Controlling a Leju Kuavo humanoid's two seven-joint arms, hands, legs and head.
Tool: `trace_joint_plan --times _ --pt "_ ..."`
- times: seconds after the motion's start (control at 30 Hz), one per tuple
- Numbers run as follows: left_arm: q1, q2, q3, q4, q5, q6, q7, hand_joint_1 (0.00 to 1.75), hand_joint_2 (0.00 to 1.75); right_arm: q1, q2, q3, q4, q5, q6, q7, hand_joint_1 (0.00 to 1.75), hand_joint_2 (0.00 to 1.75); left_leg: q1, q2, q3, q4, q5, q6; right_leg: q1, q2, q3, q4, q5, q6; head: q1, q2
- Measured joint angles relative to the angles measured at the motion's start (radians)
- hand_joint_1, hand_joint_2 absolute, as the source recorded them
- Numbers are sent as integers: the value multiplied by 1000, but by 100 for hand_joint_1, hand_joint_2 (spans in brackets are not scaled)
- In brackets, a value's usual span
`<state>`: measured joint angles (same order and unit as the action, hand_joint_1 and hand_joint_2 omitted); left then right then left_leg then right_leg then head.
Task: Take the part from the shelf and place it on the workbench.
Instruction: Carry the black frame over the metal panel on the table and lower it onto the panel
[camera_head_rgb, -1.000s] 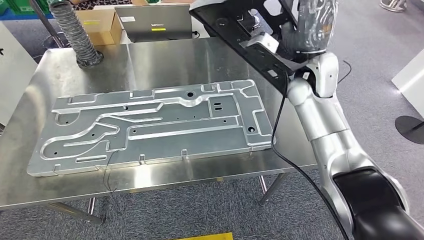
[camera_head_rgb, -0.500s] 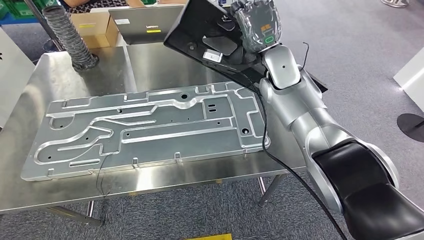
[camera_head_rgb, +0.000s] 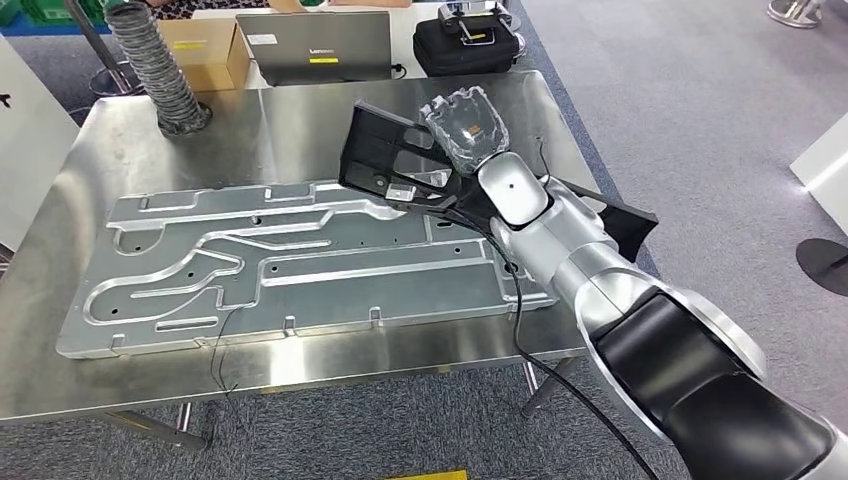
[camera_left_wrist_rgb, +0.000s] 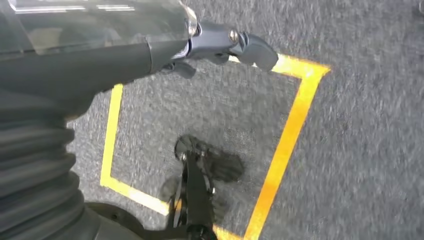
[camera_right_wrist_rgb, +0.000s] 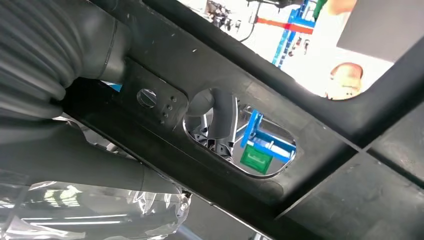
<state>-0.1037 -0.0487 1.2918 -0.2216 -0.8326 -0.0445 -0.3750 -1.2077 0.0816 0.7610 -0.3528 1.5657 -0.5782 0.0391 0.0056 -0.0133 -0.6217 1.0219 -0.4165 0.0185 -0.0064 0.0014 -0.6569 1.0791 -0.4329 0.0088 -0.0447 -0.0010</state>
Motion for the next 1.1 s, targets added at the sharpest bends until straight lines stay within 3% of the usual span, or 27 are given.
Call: trace_joint_plan --times 0.03,0.1,0.2,0.33,0.37,0.4,0.5,0.57,0.63,0.7,0.73,0.83,0.87,0.9,0.93,1.0,1.03,1.1 --pt "0 0 -1 0 -3 -6 -2 0 175 3 3 6 7 0 6 1 175 175 -2 0 0 1 -1 -4 3 -1 16 -36 10 -4 0 0" --pt "-1 -1 -6 0 -9 -14 -6 0 175 18 6 13 19 0 11 0 175 175 -2 1 1 -1 -2 -13 8 -1 23 -54 10 -9 0 0" --pt "-3 -1 -19 0 -16 -17 -7 0 175 45 9 14 35 -2 24 -8 175 175 0 4 -7 24 -25 -29 -1 -3 35 -71 16 -22 0 0" --pt "-8 -1 -25 0 -18 -18 -7 0 175 82 21 15 51 -12 38 -11 0 0 8 6 -109 247 -123 -46 -5 -2 42 -76 17 -30 0 0" --pt "-9 -1 -26 0 -19 -18 -7 0 175 91 23 15 54 -15 40 -11 0 0 10 7 -122 269 -121 -49 -5 -1 44 -76 16 -29 0 0" --pt "-9 -1 -27 0 -22 -15 -5 0 175 96 25 15 56 -19 41 -10 0 0 12 7 -115 254 -102 -52 -6 0 47 -75 14 -28 0 0" --pt "-11 -2 -37 0 -35 -3 4 0 175 97 28 14 60 -30 41 -5 0 0 18 7 -17 63 -16 -52 -6 3 57 -71 6 -16 0 0" --pt "-13 -3 -44 1 -39 1 9 0 87 95 27 14 62 -35 39 -4 0 0 17 7 18 -2 -6 -41 -2 8 59 -69 3 -4 0 0" --pt "-15 -3 -48 1 -42 2 11 0 0 97 27 13 64 -40 35 -5 0 0 14 6 20 -5 -7 -25 -2 12 60 -71 5 7 0 0" --pt "-19 -5 -50 1 -45 4 11 0 0 101 25 11 66 -43 29 -8 0 0 14 7 21 -10 -1 -11 -6 10 56 -58 -8 18 0 0" --pt "-20 -6 -50 1 -46 4 11 0 0 104 24 10 68 -45 25 -10 0 0 15 7 20 -12 2 -6 -6 9 42 -27 -30 22 0 0" --pt "-21 -7 -52 1 -47 6 11 0 0 120 21 7 72 -49 16 -14 0 0 11 7 11 -11 6 2 -7 6 -49 163 -124 25 0 0" --pt "-21 -7 -53 1 -47 7 13 0 0 126 21 6 74 -49 10 -16 0 0 9 6 9 -11 7 3 -6 6 -69 204 -133 24 0 0" --pt "-21 -8 -55 1 -47 8 15 0 0 130 21 3 74 -49 5 -18 0 0 7 6 8 -10 7 3 -6 6 -70 207 -122 20 0 0" --pt "-21 -9 -56 1 -47 9 18 0 0 132 21 -1 75 -49 0 -20 0 0 5 5 8 -9 7 3 -4 6 -50 168 -94 14 0 0" --pt "-22 -13 -59 1 -46 11 22 0 0 129 21 -10 75 -49 -7 -21 0 0 0 3 8 -7 6 2 3 5 16 32 -31 -3 0 0" --pt "-23 -15 -59 1 -45 12 23 0 0 126 21 -15 75 -50 -10 -22 0 0 -1 3 7 -7 6 -1 7 4 41 -22 -13 -9 0 0" --pt "-24 -18 -61 2 -43 15 25 0 0 122 21 -26 75 -53 -16 -22 0 0 -3 4 4 -7 6 -9 13 2 55 -62 -7 -14 0 0"
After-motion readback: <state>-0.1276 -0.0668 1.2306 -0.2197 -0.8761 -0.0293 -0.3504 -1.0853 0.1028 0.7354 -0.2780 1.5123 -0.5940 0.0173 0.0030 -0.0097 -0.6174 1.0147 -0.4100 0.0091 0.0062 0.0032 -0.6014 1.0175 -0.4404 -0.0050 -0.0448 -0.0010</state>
